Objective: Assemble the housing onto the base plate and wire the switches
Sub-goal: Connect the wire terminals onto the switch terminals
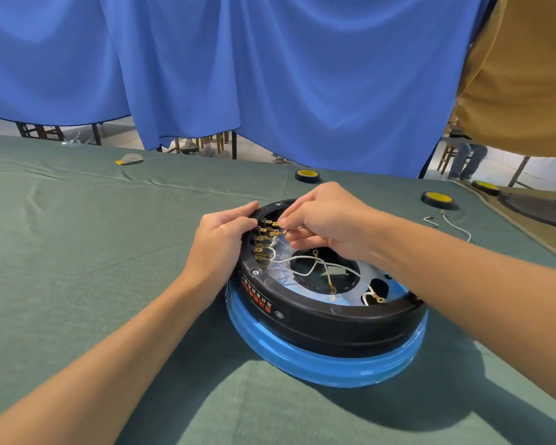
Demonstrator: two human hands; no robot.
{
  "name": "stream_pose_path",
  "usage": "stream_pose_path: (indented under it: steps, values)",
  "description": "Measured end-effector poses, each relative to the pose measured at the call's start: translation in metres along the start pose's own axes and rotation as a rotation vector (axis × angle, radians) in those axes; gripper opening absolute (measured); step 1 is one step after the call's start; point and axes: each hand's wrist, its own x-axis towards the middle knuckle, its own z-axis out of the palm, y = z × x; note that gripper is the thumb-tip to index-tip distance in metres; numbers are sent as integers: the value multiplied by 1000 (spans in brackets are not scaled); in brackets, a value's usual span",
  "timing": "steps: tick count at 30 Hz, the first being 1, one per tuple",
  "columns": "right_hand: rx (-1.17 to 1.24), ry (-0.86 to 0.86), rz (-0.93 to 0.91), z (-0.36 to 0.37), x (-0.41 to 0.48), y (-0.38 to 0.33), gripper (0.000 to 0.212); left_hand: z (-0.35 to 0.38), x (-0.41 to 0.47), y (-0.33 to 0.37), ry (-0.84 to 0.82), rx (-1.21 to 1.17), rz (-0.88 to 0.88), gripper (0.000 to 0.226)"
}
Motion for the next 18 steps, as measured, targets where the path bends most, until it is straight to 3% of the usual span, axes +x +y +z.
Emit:
stream_pose_path:
  steps: [18]
  values:
    - [34,31,-15,5,-2,5,10,-1,0,-1,9,83,-6,37]
